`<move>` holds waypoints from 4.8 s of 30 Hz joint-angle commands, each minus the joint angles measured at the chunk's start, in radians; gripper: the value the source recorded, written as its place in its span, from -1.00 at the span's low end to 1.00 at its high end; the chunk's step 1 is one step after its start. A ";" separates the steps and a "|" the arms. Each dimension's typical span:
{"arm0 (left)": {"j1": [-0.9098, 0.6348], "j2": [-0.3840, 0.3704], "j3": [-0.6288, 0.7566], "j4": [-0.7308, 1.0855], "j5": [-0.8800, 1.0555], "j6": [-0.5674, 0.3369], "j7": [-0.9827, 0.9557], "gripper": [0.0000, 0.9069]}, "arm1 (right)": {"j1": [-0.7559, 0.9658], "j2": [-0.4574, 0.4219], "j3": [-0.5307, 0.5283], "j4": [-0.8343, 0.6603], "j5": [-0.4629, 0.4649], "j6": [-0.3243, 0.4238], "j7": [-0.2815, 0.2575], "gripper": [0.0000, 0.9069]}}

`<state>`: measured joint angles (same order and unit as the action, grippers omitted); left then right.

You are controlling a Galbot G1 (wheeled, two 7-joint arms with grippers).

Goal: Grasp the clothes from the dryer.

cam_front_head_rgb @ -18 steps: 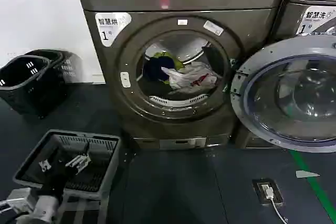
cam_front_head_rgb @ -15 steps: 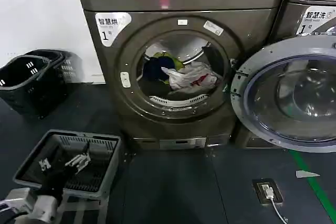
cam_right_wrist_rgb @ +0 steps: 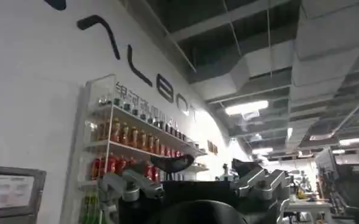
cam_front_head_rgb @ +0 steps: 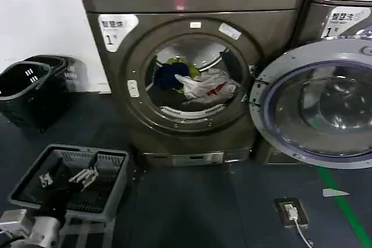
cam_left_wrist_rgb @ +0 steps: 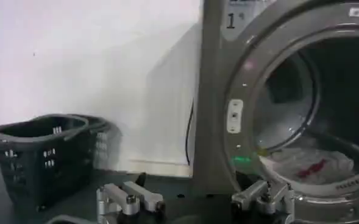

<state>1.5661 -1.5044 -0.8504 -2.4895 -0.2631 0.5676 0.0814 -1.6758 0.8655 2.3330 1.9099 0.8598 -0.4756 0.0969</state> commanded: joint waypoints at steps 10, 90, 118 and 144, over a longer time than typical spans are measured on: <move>-0.002 -0.017 0.011 0.001 0.006 0.000 0.012 1.00 | 0.003 0.003 0.000 0.002 0.004 0.002 -0.014 1.00; -0.033 0.006 0.061 0.050 0.016 -0.051 0.055 1.00 | -0.002 0.040 -0.020 0.072 0.074 0.071 -0.066 1.00; -0.027 0.011 0.057 0.038 0.016 -0.053 0.057 1.00 | -0.005 0.048 -0.014 0.072 0.084 0.076 -0.068 1.00; -0.479 0.091 0.203 0.478 -0.045 -0.167 0.012 1.00 | -0.087 0.056 0.089 0.121 0.084 0.081 -0.029 1.00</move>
<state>1.3285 -1.4326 -0.7159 -2.2504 -0.3008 0.4274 0.1306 -1.7472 0.9188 2.3940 2.0270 0.9382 -0.4125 0.0664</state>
